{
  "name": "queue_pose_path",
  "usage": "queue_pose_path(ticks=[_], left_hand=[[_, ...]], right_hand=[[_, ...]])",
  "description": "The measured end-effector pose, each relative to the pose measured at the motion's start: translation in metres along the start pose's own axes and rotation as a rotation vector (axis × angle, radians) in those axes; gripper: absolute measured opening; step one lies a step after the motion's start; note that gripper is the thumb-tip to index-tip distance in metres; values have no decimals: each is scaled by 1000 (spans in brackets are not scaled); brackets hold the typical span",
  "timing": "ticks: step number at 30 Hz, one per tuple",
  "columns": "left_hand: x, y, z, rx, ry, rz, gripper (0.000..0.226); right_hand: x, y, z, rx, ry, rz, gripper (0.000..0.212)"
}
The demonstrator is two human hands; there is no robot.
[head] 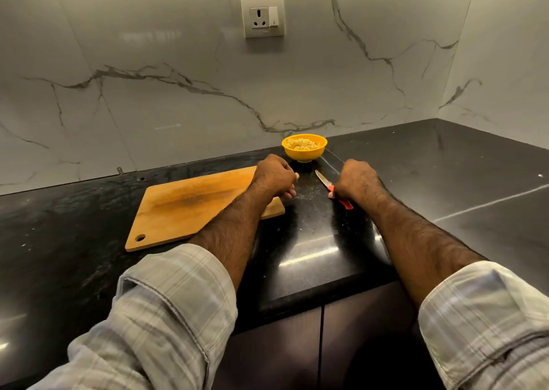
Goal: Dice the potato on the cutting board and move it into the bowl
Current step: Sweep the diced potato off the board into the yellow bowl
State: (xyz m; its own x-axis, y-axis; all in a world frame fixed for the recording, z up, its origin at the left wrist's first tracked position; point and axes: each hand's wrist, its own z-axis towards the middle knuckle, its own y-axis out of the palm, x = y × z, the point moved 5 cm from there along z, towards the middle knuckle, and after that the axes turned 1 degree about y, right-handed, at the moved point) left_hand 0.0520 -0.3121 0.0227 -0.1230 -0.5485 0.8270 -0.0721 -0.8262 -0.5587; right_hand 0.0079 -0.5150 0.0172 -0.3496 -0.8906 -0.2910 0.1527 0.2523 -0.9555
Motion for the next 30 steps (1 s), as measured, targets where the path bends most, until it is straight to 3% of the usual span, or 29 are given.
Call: queue_pose_path(ticks=[11, 21, 30], left_hand=[[-21, -16, -4, 30, -39, -25, 8], [-41, -87, -29, 165, -67, 28, 7], [-80, -156, -51, 280, -133, 61, 6]], right_hand=[[-2, 2, 4, -17, 37, -27, 63], [-59, 14, -8, 18, -92, -81, 67], [-98, 30, -4, 7, -115, 17, 55]])
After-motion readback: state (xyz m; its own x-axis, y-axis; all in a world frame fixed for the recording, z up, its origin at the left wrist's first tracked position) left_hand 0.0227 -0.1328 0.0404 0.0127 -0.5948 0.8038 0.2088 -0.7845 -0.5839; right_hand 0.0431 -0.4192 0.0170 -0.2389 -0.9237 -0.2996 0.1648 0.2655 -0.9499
